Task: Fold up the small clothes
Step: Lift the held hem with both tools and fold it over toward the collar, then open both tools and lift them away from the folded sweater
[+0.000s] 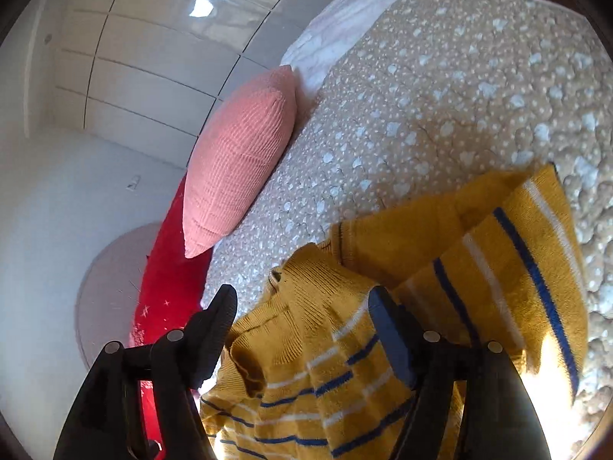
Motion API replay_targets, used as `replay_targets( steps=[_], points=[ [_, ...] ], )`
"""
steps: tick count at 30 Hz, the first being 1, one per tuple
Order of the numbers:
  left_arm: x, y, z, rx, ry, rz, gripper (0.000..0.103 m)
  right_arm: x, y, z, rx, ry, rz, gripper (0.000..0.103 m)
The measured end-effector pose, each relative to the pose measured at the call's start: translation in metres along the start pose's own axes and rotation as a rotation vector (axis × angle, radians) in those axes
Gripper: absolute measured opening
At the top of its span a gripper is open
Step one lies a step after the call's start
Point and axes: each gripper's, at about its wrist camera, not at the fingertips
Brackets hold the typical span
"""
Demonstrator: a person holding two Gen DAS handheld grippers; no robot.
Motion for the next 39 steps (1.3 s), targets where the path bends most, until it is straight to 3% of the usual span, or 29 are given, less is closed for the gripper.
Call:
replay_targets(
  steps=[2,4,6,9,11,15,22,26,29,32,35,39],
  points=[
    [-0.016,-0.008,0.004,0.052,0.056,0.022,0.085,-0.026,-0.009,0.005,-0.018,-0.062,0.109,0.077],
    [-0.033,-0.012,0.005,0.096,0.104,0.035,0.085,-0.056,-0.024,0.000,-0.065,-0.089,0.245,0.070],
    [-0.045,-0.012,0.003,0.106,0.150,0.037,0.085,-0.089,-0.046,-0.012,-0.140,-0.124,0.422,0.046],
    [-0.059,-0.004,0.004,0.084,0.114,0.066,0.085,-0.120,-0.083,-0.040,-0.253,-0.168,0.590,0.031],
    [-0.065,0.001,0.007,0.091,0.104,0.072,0.085,-0.124,-0.096,-0.063,-0.288,-0.230,0.600,0.030],
    [-0.072,0.005,0.008,0.096,0.152,0.042,0.085,-0.137,-0.090,-0.096,-0.215,-0.328,0.605,0.033],
    [-0.099,0.011,-0.011,-0.013,0.163,0.103,0.085,-0.195,-0.089,-0.176,-0.254,-0.444,0.769,0.034],
    [-0.103,0.013,-0.010,-0.011,0.170,0.108,0.085,-0.204,-0.093,-0.202,-0.254,-0.475,0.787,0.046],
    [-0.100,0.012,-0.010,-0.009,0.173,0.104,0.085,-0.204,-0.091,-0.221,-0.324,-0.457,0.790,0.060],
    [-0.099,0.011,-0.011,-0.014,0.176,0.093,0.085,-0.206,-0.082,-0.211,-0.333,-0.421,0.771,0.060],
    [-0.094,0.008,-0.008,-0.011,0.176,0.088,0.085,-0.193,-0.072,-0.166,-0.254,-0.324,0.660,0.060],
    [-0.089,0.007,0.000,0.016,0.171,0.081,0.085,-0.136,-0.062,-0.108,-0.200,-0.374,0.499,0.069]
  ],
)
Point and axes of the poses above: each gripper's, at about its wrist camera, not at the fingertips, and z roughly against the way its jaws point, x to its right, y to its top, and after that the axes turned 13 degrees about z, right-handed
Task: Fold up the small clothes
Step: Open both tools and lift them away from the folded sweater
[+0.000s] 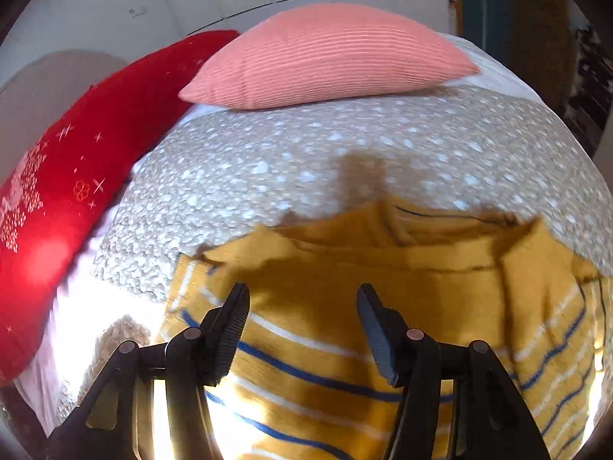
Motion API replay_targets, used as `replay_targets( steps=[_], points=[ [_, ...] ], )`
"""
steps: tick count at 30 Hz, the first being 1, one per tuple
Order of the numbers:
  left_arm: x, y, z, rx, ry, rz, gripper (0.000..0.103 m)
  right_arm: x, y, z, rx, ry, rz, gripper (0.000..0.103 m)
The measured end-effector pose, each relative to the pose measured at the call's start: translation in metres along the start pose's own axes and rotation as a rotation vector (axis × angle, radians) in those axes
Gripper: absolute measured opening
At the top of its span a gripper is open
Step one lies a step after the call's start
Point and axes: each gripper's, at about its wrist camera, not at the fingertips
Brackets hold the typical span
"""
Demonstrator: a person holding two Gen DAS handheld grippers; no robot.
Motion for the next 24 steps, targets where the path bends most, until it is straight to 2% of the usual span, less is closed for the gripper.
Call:
replay_targets(
  steps=[2,4,5,6,7,8,10,11,12,15,17,21,23,24],
  points=[
    [0.003,-0.002,0.004,0.009,-0.007,-0.006,0.085,0.045,-0.022,0.006,-0.025,-0.084,-0.087,0.069],
    [0.006,-0.004,0.007,0.016,-0.010,-0.017,0.085,0.085,-0.041,0.019,0.002,-0.130,-0.155,0.059],
    [0.007,-0.006,0.008,0.021,-0.008,-0.025,0.085,0.100,-0.047,0.028,0.018,-0.135,-0.185,0.043],
    [0.010,-0.008,0.009,0.031,-0.001,-0.036,0.085,0.110,-0.053,0.037,0.031,-0.136,-0.213,0.036],
    [0.013,-0.011,0.011,0.046,0.011,-0.051,0.085,0.115,-0.059,0.050,0.057,-0.129,-0.232,0.036],
    [0.017,-0.013,0.013,0.067,0.026,-0.070,0.085,0.114,-0.065,0.064,0.084,-0.140,-0.232,0.037],
    [0.025,-0.019,0.017,0.113,0.045,-0.110,0.085,0.102,-0.081,0.090,0.125,-0.182,-0.172,0.047],
    [0.029,-0.021,0.021,0.135,0.046,-0.128,0.085,0.092,-0.092,0.102,0.144,-0.203,-0.121,0.062],
    [0.033,-0.024,0.025,0.158,0.042,-0.142,0.085,0.080,-0.104,0.113,0.159,-0.222,-0.071,0.071],
    [0.043,-0.033,0.041,0.232,0.023,-0.171,0.085,0.055,-0.151,0.134,0.164,-0.259,0.035,0.074],
    [0.050,-0.040,0.053,0.293,0.016,-0.187,0.085,0.051,-0.184,0.140,0.149,-0.260,0.051,0.076],
    [0.064,-0.062,0.081,0.455,0.018,-0.221,0.098,0.066,-0.240,0.134,0.092,-0.222,-0.051,0.081],
    [0.072,-0.074,0.096,0.544,0.015,-0.236,0.102,0.071,-0.252,0.141,0.167,-0.191,-0.084,0.081],
    [0.075,-0.081,0.103,0.592,0.014,-0.245,0.103,0.073,-0.252,0.143,0.174,-0.188,-0.097,0.083]
  ],
)
Point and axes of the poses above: each gripper's, at about its wrist camera, not at the fingertips, and z roughly against the way its jaws point, x to its right, y to its top, and after that the axes turned 13 degrees about z, right-handed
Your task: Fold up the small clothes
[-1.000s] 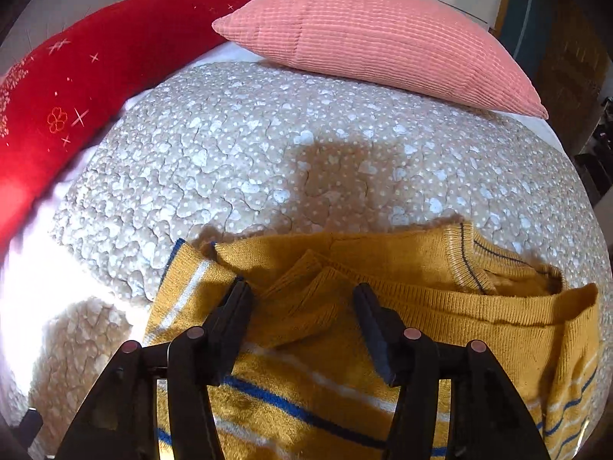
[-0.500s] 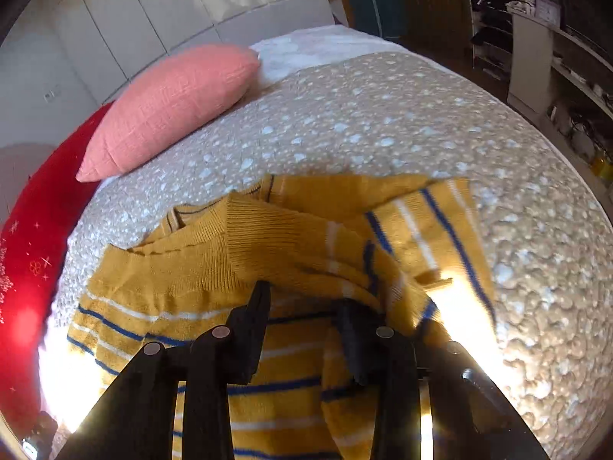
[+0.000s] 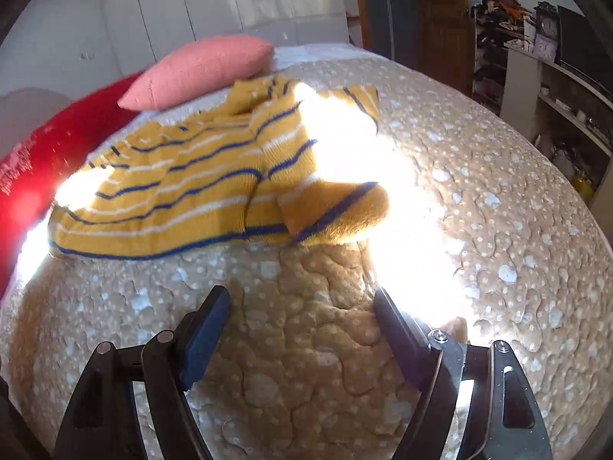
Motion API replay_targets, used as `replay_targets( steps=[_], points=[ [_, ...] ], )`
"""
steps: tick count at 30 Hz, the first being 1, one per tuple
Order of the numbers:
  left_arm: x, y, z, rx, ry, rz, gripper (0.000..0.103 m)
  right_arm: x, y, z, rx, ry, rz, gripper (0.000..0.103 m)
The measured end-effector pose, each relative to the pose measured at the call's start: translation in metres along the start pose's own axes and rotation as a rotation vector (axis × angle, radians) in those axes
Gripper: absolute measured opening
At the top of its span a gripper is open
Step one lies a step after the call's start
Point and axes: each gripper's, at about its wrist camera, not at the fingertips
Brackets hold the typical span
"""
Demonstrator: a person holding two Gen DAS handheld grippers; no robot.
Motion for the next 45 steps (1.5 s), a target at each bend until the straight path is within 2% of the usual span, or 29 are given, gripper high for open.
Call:
replay_targets(
  steps=[1,3,5,7,12,15,17,19,22,26,33,45],
  points=[
    [0.005,-0.001,0.009,0.046,0.005,-0.009,0.103,0.000,0.001,-0.004,-0.008,0.011,-0.007,0.084],
    [0.013,-0.003,0.025,0.126,0.004,-0.028,0.103,-0.003,0.001,-0.010,-0.015,0.045,0.022,0.098],
    [0.019,-0.006,0.037,0.174,-0.012,-0.038,0.103,-0.010,0.002,-0.014,-0.034,0.047,0.063,0.103],
    [0.024,-0.009,0.048,0.190,-0.025,-0.042,0.103,-0.010,0.001,-0.015,-0.026,0.046,0.066,0.103],
    [0.027,-0.025,0.063,0.112,-0.027,-0.043,0.103,-0.004,-0.001,-0.012,-0.001,0.082,0.033,0.103],
    [0.031,-0.041,0.068,0.120,0.021,-0.104,0.103,-0.004,-0.001,-0.011,0.000,0.080,0.034,0.103],
    [0.032,-0.049,0.065,0.099,0.007,-0.147,0.103,-0.006,0.000,-0.012,-0.002,0.075,0.038,0.103],
    [0.032,-0.053,0.060,0.033,-0.023,-0.159,0.103,-0.006,0.000,-0.012,-0.004,0.071,0.041,0.103],
    [0.029,-0.055,0.046,-0.055,-0.037,-0.150,0.103,-0.009,0.000,-0.014,-0.008,0.057,0.051,0.103],
    [0.021,-0.058,0.031,-0.120,-0.011,-0.139,0.103,-0.010,0.001,-0.015,-0.011,0.050,0.057,0.103],
    [0.005,-0.058,0.010,-0.263,-0.011,-0.052,0.103,-0.012,0.001,-0.016,-0.008,0.044,0.061,0.103],
    [0.008,-0.068,0.001,-0.316,-0.002,-0.073,0.103,-0.015,0.000,-0.015,-0.006,0.033,0.066,0.103]
  ],
)
Point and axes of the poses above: each gripper's, at about its wrist camera, not at the fingertips, and z roughly against the way its jaws point, x to its right, y to its top, and after that the axes turned 13 degrees about z, right-handed
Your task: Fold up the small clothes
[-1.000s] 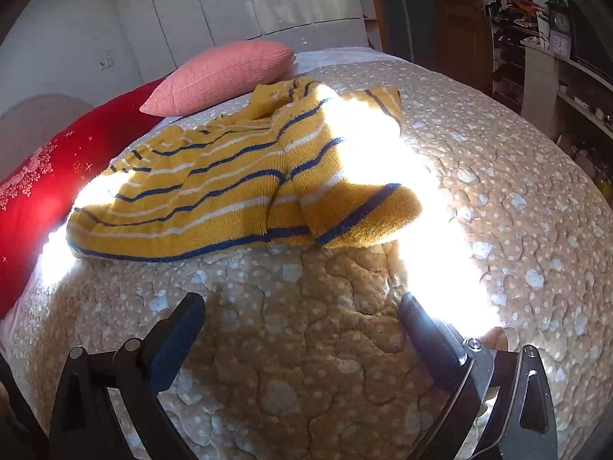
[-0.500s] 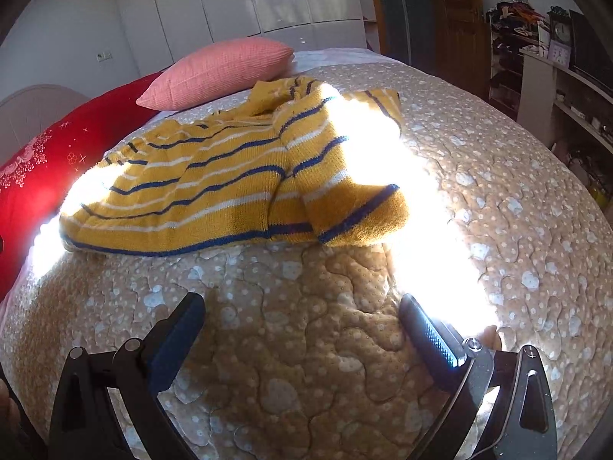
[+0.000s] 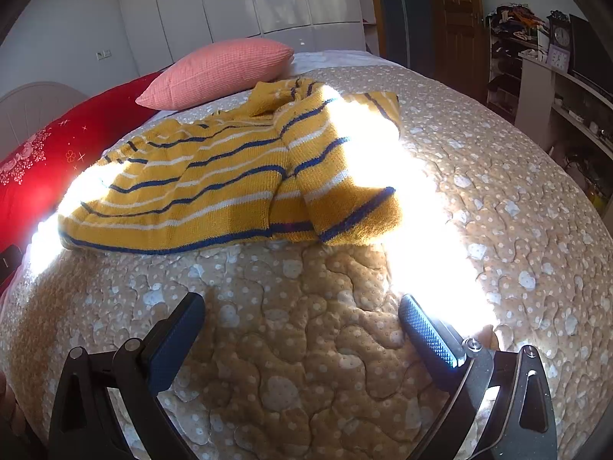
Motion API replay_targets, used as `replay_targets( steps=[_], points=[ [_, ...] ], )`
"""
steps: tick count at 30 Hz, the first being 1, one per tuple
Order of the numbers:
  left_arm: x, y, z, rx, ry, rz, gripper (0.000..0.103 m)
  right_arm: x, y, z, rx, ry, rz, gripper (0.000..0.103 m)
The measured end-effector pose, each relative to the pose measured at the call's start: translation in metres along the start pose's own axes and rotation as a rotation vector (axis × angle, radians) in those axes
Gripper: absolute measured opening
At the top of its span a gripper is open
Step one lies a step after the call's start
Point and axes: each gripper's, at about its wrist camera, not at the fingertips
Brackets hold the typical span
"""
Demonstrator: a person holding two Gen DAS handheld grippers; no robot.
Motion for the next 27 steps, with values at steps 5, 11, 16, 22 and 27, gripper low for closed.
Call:
replay_targets(
  steps=[5,11,16,22,27],
  points=[
    [-0.002,-0.003,-0.012,-0.057,0.009,0.012,0.103,0.000,0.000,0.000,0.000,0.000,0.000,0.103],
    [-0.009,-0.006,-0.025,-0.121,0.026,0.039,0.103,0.000,0.000,0.000,0.000,0.000,0.000,0.103],
    [-0.008,-0.008,-0.028,-0.136,0.016,0.034,0.103,0.001,0.001,0.002,0.004,0.003,-0.003,0.103],
    [-0.002,-0.013,-0.029,-0.149,0.001,0.014,0.103,0.001,0.000,0.005,0.010,0.006,-0.009,0.103],
    [0.001,-0.016,-0.031,-0.157,-0.004,0.001,0.103,0.003,-0.001,0.007,0.015,0.011,-0.015,0.103]
  ],
)
Point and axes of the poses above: each gripper's, at about its wrist camera, not at the fingertips, and z roughly against the way its jaws point, x to its right, y to its top, and after that the axes turned 13 degrees about z, right-handed
